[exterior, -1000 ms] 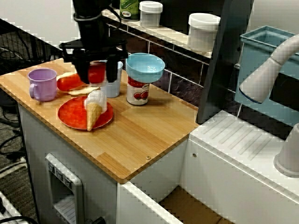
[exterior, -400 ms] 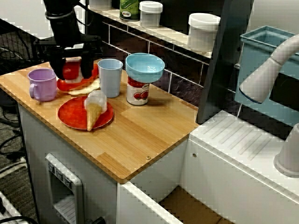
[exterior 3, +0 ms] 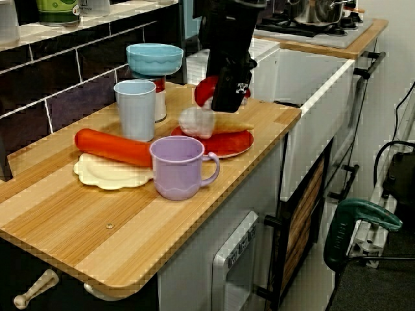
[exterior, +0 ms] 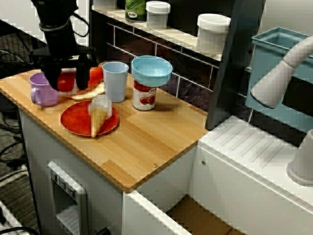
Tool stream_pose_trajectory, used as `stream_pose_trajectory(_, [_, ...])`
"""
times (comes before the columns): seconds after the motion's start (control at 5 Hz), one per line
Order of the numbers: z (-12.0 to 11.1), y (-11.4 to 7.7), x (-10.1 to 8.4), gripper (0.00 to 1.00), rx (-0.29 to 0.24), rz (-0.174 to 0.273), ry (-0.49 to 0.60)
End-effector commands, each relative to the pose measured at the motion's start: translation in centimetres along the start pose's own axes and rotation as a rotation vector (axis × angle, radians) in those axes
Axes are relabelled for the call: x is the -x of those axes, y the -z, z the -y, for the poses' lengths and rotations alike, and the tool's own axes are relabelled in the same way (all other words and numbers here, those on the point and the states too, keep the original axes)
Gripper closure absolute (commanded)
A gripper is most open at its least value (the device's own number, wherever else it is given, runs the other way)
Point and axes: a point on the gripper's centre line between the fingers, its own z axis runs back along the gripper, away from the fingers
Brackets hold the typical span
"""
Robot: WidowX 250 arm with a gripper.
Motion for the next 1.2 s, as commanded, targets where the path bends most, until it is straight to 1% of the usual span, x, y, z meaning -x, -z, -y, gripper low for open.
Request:
stream_pose_trajectory(0.0, [0.3,0.4,-0.8,1.00,0.013,0.070,0.002])
stream_pose_trajectory(0.2, [0.6,1.1,-0.8,1.00,0.008,0.077,0.003])
stream_pose_trajectory(0.4, [1.0,1.7,-0.7,1.00,-0.007,0.091,0.027])
stream_pose_trajectory(0.6, [0.8,2.5,-0.5,1.00,-0.029,0.102,0.060])
stream_pose_trajectory(0.8, [0.4,3.2,-0.3,1.00,-0.044,0.104,0.075])
stream_pose_trajectory(1.0, [0.3,3.3,-0.5,1.00,-0.049,0.100,0.084])
